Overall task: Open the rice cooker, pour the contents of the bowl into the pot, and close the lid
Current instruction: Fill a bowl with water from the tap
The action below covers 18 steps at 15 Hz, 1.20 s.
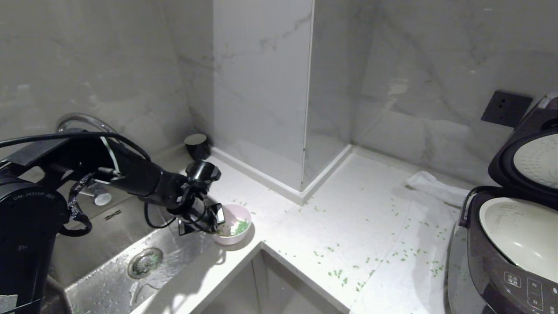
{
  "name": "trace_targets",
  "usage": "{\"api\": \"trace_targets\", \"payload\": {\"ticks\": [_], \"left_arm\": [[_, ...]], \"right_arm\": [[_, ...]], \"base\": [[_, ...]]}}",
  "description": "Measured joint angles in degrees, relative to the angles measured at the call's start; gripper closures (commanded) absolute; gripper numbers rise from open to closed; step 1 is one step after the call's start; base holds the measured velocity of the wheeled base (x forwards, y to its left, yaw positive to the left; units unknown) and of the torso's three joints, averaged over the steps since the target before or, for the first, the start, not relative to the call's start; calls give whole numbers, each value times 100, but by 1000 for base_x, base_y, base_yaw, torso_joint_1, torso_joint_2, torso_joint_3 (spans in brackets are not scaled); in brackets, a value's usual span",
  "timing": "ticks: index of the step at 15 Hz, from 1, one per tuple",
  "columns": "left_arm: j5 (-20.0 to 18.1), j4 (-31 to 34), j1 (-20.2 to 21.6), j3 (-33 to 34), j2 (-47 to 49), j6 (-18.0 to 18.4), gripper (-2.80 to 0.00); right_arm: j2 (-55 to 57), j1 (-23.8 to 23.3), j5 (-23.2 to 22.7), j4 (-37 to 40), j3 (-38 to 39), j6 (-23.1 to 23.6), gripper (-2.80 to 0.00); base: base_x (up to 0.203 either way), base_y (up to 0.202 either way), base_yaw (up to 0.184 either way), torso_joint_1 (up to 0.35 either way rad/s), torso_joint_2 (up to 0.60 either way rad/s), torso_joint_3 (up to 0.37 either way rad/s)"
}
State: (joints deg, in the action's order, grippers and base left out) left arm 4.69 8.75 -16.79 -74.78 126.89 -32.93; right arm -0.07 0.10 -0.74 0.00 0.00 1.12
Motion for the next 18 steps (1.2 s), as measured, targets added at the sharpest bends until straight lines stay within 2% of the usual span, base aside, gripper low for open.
{"api": "trace_targets", "payload": {"ticks": [4, 7, 11, 14, 18], "left_arm": [[-404, 1, 876, 86, -233, 68, 0], [-718, 7, 1606, 70, -339, 262, 0], [-780, 1, 2427, -164, -235, 311, 0], [-752, 0, 2846, -514, -18, 302, 0], [-711, 0, 3100, -1020, 328, 252, 0]], "right_arm": [[0, 0, -2, 0, 0, -1, 0], [0, 1, 0, 0, 0, -2, 0], [0, 1, 0, 0, 0, -2, 0], [0, 0, -4, 0, 0, -2, 0], [0, 0, 0, 0, 0, 0, 0]], "base": [[0, 0, 0, 0, 0, 0], [0, 0, 0, 0, 0, 0], [0, 0, 0, 0, 0, 0], [0, 0, 0, 0, 0, 0], [0, 0, 0, 0, 0, 0]]}}
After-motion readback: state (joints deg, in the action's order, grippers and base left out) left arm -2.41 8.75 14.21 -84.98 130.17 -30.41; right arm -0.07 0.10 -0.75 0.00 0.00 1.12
